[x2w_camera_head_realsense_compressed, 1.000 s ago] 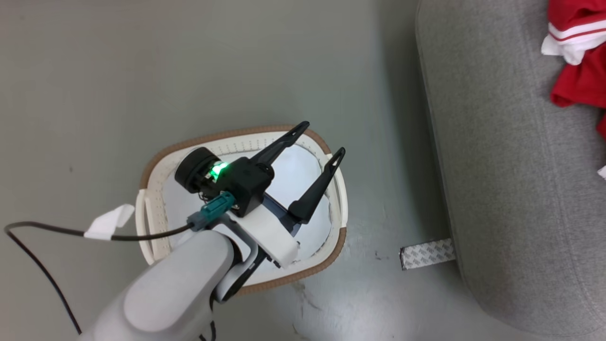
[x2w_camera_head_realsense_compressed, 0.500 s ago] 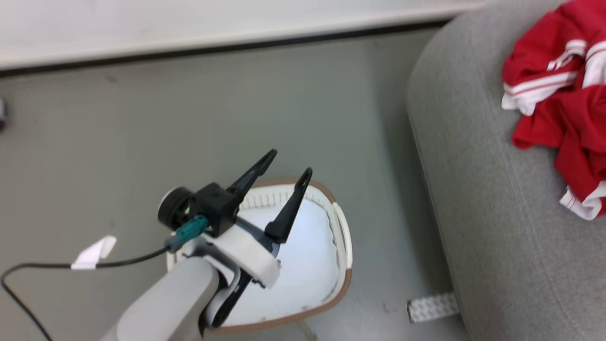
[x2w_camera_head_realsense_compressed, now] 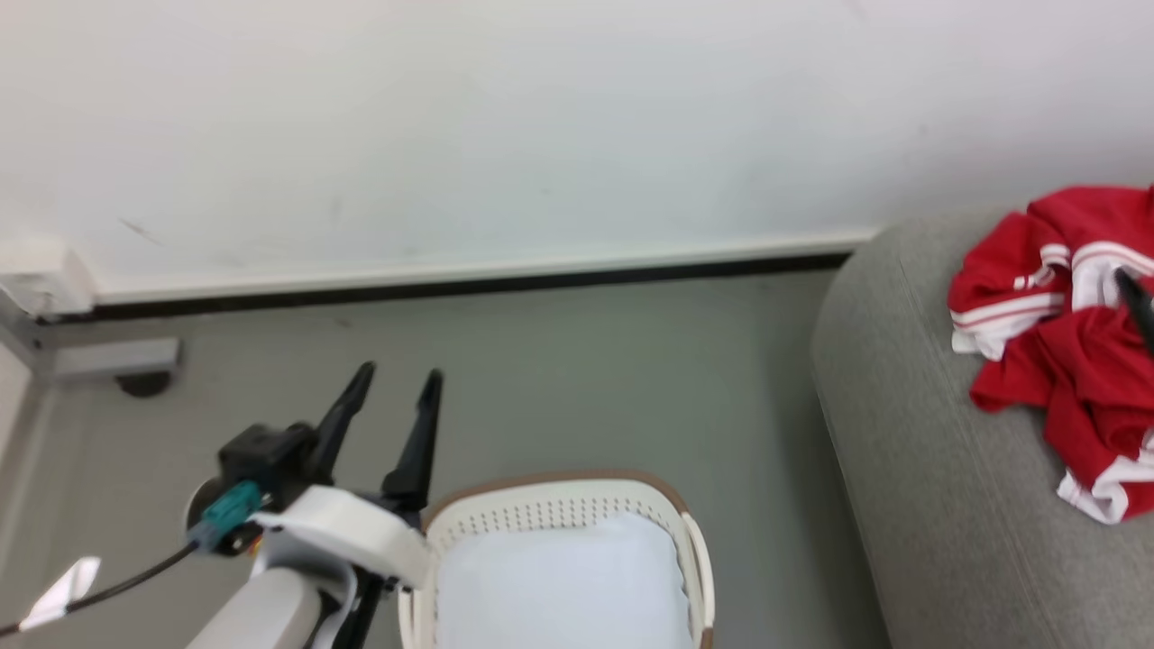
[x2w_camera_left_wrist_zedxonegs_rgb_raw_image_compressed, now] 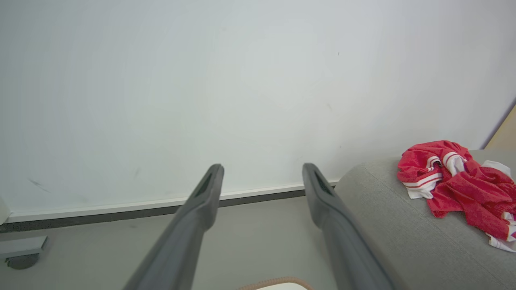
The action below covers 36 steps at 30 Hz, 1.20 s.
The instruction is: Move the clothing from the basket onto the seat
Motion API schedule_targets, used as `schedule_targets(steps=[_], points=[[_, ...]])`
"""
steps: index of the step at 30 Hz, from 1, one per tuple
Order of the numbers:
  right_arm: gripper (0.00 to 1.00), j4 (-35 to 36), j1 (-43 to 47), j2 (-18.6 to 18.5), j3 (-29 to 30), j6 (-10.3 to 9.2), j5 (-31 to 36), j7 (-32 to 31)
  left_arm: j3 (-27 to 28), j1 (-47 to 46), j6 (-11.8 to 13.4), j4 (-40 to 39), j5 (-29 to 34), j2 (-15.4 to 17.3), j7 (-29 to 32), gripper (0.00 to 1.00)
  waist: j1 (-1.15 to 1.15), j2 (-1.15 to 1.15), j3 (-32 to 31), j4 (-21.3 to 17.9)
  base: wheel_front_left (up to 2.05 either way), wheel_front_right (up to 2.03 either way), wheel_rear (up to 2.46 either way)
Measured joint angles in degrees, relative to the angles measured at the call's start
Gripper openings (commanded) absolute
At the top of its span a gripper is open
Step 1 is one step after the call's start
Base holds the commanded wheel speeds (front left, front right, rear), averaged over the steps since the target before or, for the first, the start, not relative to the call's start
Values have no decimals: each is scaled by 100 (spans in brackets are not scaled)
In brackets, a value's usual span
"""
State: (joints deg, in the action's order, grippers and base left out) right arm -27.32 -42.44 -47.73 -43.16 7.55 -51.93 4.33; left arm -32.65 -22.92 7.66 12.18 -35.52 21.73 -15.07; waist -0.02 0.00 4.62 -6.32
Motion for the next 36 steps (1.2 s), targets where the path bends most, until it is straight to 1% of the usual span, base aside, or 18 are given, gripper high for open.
schedule_targets(steps=[4,7,9,11,14,16,17,18,19,21,22,26,28,30,34,36], points=[[100,166,449,302,421,0,325,448,434,441,59,-94,1,-25,-7,100,0,0,-321,150,0,0,0],[100,252,922,655,849,0,579,688,705,749,123,-125,48,-102,-7,100,0,0,-477,272,0,0,0],[100,332,1277,900,1167,0,779,773,892,956,175,-133,80,-183,-7,100,-1,0,-548,344,0,0,0],[100,435,1633,1163,1659,0,1028,901,1055,1122,171,-190,189,-252,-7,100,0,0,-597,399,0,0,0],[100,748,2234,1670,2427,0,1444,995,1404,1401,212,-325,275,-412,-7,100,0,0,-641,439,0,0,0],[100,1023,2707,2103,2794,0,1726,1036,1749,1621,250,-491,328,-600,-7,100,0,0,-636,445,0,0,0],[100,1136,2926,2292,2932,1,1908,1037,1860,1708,275,-550,447,-655,-7,100,0,0,-627,444,0,0,0],[100,1216,3115,2475,3084,0,2056,1038,1961,1798,248,-583,588,-690,-7,100,1,0,-619,441,0,0,0],[100,1300,3279,2660,3214,0,2126,1043,2038,1889,215,-613,681,-753,-7,100,1,0,-613,437,0,0,0],[100,1485,3531,2959,3357,1,2439,1046,2194,2043,55,-647,829,-905,-7,100,1,0,-599,431,0,0,0],[100,1558,3628,3061,3414,0,2591,1055,2257,2112,-48,-632,934,-960,-7,100,1,0,-593,428,0,0,0],[100,1800,3939,3410,3595,0,3152,1069,2553,2273,-300,-503,1337,-1167,-7,100,1,0,-569,396,0,0,0],[100,1906,4003,3601,3699,0,3236,1070,2654,2319,-437,-417,1490,-1288,-7,100,2,0,-561,367,0,0,0],[100,1973,4044,3719,3767,0,3285,1070,2755,2366,-602,-343,1615,-1415,-7,100,2,0,-561,330,0,0,0],[100,1979,4120,3839,3794,0,3336,1070,2906,2397,-901,-237,1845,-1564,-7,100,2,0,-562,274,0,0,0],[100,1958,4137,3869,3789,0,3337,1070,2999,2402,-994,-201,1956,-1626,-7,100,2,0,-564,266,0,0,0]])
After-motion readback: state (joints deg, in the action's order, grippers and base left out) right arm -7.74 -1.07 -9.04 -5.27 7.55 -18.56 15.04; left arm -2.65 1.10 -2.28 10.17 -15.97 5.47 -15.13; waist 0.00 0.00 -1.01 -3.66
